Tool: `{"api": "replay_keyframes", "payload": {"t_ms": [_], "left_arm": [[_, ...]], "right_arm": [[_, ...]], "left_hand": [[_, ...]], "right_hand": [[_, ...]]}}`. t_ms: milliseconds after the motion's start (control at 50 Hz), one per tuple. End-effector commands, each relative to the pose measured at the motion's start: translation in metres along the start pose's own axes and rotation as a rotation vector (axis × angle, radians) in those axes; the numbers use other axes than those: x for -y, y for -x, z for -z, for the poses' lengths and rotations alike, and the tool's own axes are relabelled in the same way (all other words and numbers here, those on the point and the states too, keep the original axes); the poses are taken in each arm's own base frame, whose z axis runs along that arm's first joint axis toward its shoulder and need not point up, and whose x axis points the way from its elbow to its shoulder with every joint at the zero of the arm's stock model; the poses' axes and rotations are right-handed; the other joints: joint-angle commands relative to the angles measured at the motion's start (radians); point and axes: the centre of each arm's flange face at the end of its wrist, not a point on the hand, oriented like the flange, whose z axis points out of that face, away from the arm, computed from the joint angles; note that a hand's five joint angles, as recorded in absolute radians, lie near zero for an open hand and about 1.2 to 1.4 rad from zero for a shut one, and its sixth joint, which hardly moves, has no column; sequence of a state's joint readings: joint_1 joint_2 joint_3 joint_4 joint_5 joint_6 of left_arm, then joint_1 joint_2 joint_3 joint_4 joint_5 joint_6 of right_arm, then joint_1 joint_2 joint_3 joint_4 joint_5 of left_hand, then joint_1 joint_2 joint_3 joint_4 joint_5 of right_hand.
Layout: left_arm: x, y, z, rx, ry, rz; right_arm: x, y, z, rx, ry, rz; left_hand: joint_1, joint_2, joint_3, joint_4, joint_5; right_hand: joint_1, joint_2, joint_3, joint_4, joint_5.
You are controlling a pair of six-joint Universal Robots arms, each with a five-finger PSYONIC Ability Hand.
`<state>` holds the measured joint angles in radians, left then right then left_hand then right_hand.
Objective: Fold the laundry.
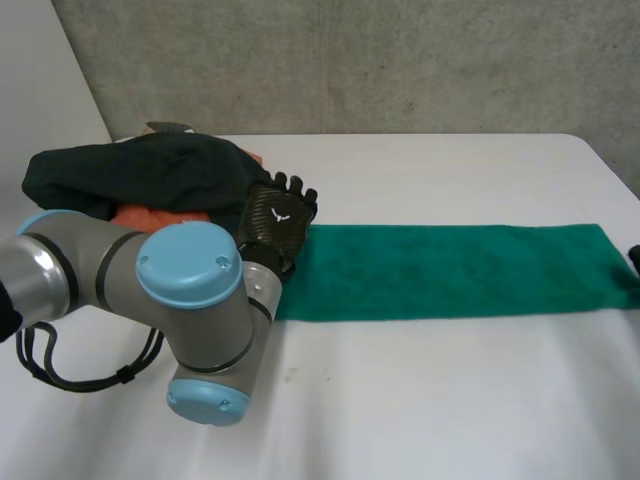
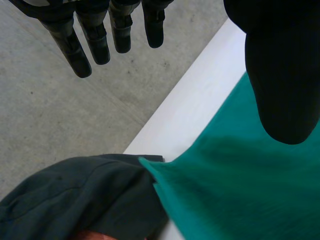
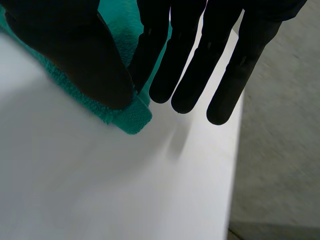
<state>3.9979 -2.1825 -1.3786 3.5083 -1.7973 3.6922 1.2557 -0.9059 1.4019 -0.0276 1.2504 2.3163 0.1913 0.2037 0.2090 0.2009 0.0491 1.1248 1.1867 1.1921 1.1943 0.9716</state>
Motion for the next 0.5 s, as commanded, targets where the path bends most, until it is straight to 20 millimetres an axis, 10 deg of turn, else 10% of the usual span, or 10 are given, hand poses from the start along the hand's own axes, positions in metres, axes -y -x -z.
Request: {"api": "replay_keyframes", "payload": {"t_ms": [20, 120, 200, 340, 500], "left_arm": [[0.015, 0.013, 0.008, 0.023, -0.029, 0.008], [0.023, 0.023, 0.019, 0.034, -0.041, 0.017], [0.023, 0.034, 0.025, 0.051, -0.035, 0.052], [0.021, 0.047, 0.029, 0.079, -0.026, 0.115], [0.011, 0.049, 0.032, 0.079, 0.006, 0.126]], "right_arm": [[-0.003, -0.037, -0.004, -0.153, 0.028, 0.044], [0.006, -0.057, -0.001, -0.311, 0.035, 0.179], [0.044, -0.036, 0.008, -0.312, -0.081, 0.229], [0.143, 0.092, 0.053, -0.058, -0.508, 0.351], [0.177, 0.228, 0.130, 0.329, -0.860, 0.458]], "left_hand": [[-0.017, -0.029, -0.034, -0.026, -0.049], [-0.017, -0.029, -0.034, -0.026, -0.049], [-0.017, -0.029, -0.034, -0.026, -0.049], [-0.017, -0.029, -0.034, -0.026, -0.049], [-0.017, -0.029, -0.034, -0.026, -0.049]], "right_hand": [[0.271, 0.210, 0.204, 0.202, 0.250], [0.271, 0.210, 0.204, 0.202, 0.250], [0.271, 0.210, 0.204, 0.202, 0.250], [0.271, 0.210, 0.204, 0.202, 0.250], [0.271, 0.210, 0.204, 0.202, 0.250]]}}
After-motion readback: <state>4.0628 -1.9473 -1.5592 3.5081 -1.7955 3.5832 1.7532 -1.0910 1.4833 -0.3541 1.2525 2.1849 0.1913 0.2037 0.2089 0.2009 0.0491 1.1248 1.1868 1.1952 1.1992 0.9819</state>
